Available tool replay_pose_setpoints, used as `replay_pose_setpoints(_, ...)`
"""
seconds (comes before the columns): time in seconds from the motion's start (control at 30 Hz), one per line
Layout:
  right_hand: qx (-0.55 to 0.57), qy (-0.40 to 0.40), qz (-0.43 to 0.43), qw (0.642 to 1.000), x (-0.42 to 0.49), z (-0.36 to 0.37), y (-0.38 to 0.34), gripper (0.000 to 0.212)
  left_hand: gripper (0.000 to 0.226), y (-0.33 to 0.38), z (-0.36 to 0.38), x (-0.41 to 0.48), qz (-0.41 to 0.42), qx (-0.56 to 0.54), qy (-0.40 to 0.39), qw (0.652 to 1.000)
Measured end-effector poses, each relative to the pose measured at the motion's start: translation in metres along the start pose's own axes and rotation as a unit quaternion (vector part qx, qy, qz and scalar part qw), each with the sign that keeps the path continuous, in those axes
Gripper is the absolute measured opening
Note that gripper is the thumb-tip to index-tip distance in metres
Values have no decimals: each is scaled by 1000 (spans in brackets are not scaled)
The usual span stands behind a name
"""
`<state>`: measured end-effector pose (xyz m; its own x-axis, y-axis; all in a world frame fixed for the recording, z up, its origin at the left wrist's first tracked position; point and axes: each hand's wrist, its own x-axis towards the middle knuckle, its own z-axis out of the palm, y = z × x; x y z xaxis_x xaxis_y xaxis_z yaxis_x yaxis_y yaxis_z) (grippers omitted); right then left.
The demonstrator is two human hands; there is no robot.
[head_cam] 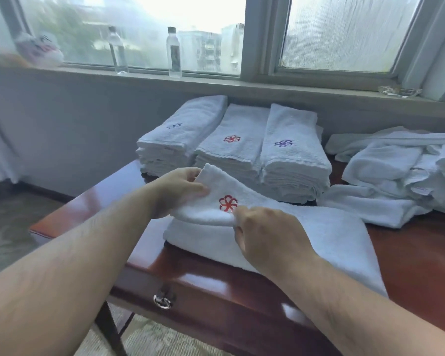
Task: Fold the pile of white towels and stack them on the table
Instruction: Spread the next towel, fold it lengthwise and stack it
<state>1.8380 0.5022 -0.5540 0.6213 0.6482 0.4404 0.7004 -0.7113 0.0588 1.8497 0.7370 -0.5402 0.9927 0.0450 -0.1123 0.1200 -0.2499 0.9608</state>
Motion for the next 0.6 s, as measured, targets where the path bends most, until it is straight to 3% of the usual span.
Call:
replay_pose_setpoints(0.17,32,-27,-20,999,5,3,-9,9,26,-13,-8,0,-8,-18,0,1000)
replay_pose_setpoints(0.33,59,-97,-44,993,6,6,-11,12,39,-15,-8,0,-21,100,74,992)
replay_pose_setpoints(0.47,53,-122,-45,990,5,8,-8,16,50,-19,-3,-1,-33,126,111,985)
replay_pose_setpoints(0.53,63,-129,-37,989,5,6,-7,23,59,-21,0,0,-28,204,138,969)
replay_pose_setpoints(0.6,96,-154,-10,983,5,0,-4,38,65,-22,6,3,-28,319,182,930)
